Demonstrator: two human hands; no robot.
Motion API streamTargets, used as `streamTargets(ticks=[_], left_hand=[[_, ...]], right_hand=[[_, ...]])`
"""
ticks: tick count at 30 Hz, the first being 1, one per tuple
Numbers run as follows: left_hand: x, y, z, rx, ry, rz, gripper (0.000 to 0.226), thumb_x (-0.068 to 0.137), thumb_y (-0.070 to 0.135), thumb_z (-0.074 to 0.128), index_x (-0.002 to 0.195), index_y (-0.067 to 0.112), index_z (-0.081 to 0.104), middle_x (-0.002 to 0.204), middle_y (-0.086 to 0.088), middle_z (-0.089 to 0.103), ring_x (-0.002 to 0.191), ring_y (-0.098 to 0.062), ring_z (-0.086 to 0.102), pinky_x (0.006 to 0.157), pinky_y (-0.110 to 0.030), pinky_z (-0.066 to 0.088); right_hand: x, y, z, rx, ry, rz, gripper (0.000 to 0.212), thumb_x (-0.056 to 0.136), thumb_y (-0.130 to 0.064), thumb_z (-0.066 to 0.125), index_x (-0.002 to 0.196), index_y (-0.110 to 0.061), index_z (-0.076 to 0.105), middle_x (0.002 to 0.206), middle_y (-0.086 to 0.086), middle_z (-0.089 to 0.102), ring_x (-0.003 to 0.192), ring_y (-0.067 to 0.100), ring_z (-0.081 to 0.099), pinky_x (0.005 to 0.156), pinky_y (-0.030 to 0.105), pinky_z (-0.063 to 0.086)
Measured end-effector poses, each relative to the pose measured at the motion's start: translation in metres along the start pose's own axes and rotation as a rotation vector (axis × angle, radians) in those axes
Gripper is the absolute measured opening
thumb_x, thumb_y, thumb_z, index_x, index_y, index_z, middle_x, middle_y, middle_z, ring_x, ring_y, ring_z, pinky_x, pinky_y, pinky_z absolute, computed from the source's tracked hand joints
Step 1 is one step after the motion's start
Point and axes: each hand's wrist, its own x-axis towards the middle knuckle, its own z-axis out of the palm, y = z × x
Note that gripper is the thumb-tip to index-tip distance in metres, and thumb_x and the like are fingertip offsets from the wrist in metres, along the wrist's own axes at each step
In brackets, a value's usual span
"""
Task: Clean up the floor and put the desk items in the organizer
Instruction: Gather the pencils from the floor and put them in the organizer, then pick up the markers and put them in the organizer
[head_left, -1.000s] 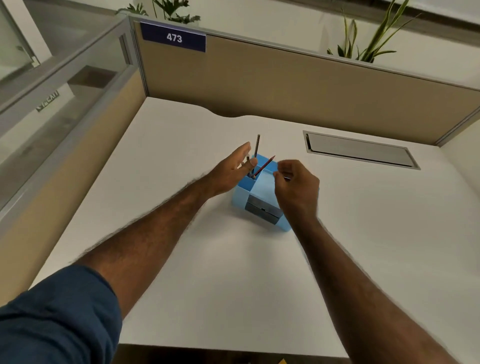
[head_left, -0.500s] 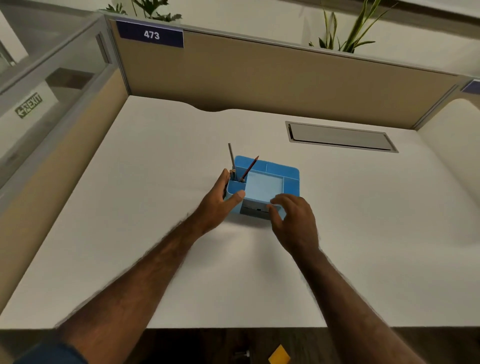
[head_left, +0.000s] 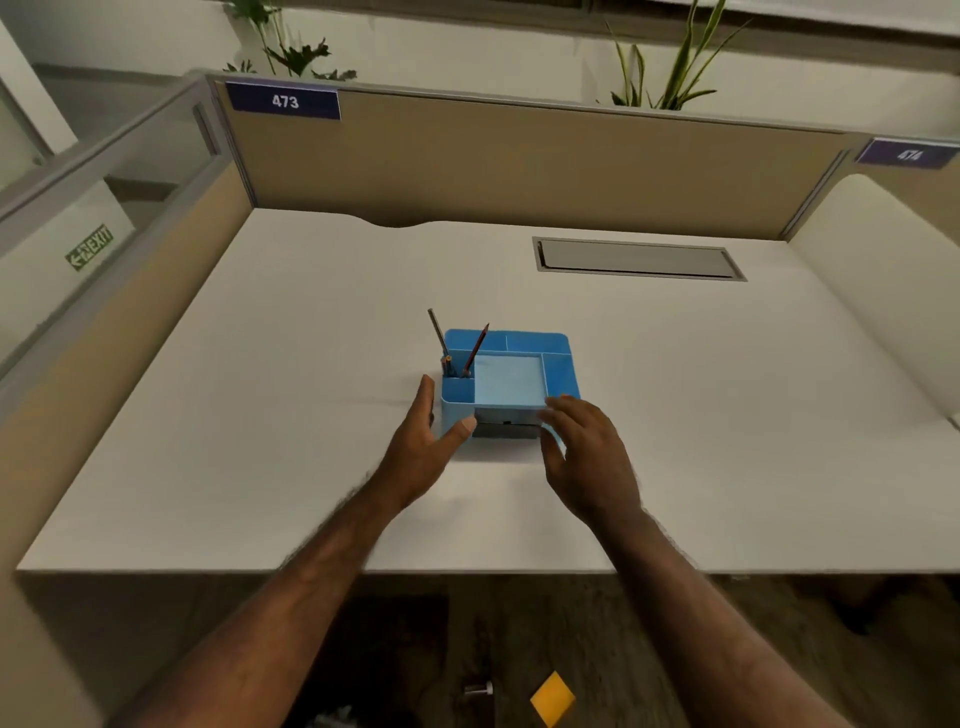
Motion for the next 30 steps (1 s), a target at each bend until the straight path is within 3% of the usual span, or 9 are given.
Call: streamTargets(ticks=[2,4,9,14,16,22,30], left_hand=[[-0.021,0.005,0.015,0.006,0.085,-0.037,0.097,0.097,0.052,0.064,0.165,0.031,-0.003,0.174,0.003,0.007,0.160,-0.024,0.019,0.124,-0.039,0.028],[-0.049,0.010,0.035,0.010,0.144,-0.045,0.097,0.097,0.053,0.063,0.165,0.033,-0.003,0.174,0.004,0.007,0.160,-0.025,0.018,0.125,-0.041,0.027],[-0.127,0.018,0.099,0.032,0.229,-0.044,0.092,0.093,0.058,0.063,0.163,0.040,0.005,0.173,0.008,0.012,0.158,-0.023,0.026,0.119,-0.038,0.032],[-0.207,0.016,0.168,-0.053,0.234,-0.016,0.085,0.096,0.038,0.071,0.162,0.034,0.019,0.170,0.010,0.023,0.154,-0.012,0.029,0.117,-0.023,0.030],[-0.236,0.012,0.194,-0.115,0.221,-0.031,0.083,0.096,0.029,0.073,0.163,0.028,0.024,0.168,0.007,0.031,0.153,-0.009,0.032,0.120,-0.021,0.030],[-0.293,-0.017,0.254,-0.155,0.105,-0.162,0.077,0.097,0.011,0.070,0.162,0.013,0.028,0.162,-0.003,0.043,0.149,-0.009,0.041,0.126,-0.034,0.034],[-0.307,-0.165,0.312,-0.079,-0.145,-0.302,0.058,0.097,0.008,0.070,0.151,0.013,0.049,0.147,-0.001,0.059,0.137,-0.005,0.055,0.118,-0.031,0.043]], right_hand=[[-0.021,0.006,-0.011,0.006,0.010,-0.013,0.030,0.098,-0.024,0.071,0.129,-0.022,0.070,0.141,0.001,0.067,0.136,0.022,0.058,0.113,0.041,0.051],[-0.044,0.013,-0.022,0.016,0.008,-0.013,0.030,0.099,-0.025,0.070,0.129,-0.023,0.070,0.143,0.000,0.066,0.138,0.020,0.056,0.115,0.039,0.049],[-0.110,0.036,-0.052,0.057,-0.002,-0.022,0.030,0.101,-0.028,0.067,0.130,-0.024,0.071,0.145,-0.005,0.064,0.140,0.017,0.054,0.119,0.035,0.041],[-0.189,0.067,-0.080,0.096,-0.046,-0.047,0.027,0.098,-0.023,0.069,0.124,-0.019,0.074,0.140,0.001,0.067,0.137,0.020,0.057,0.119,0.040,0.044],[-0.221,0.080,-0.084,0.095,-0.059,-0.049,0.024,0.095,-0.019,0.072,0.118,-0.016,0.076,0.134,0.005,0.071,0.132,0.024,0.061,0.115,0.043,0.048],[-0.308,0.111,-0.064,0.126,-0.099,-0.001,0.018,0.090,-0.011,0.077,0.107,-0.011,0.079,0.123,0.007,0.076,0.123,0.030,0.068,0.107,0.043,0.053],[-0.417,0.153,0.050,0.156,-0.218,0.173,0.017,0.092,-0.015,0.074,0.108,-0.014,0.077,0.122,0.007,0.074,0.117,0.029,0.068,0.103,0.042,0.055]])
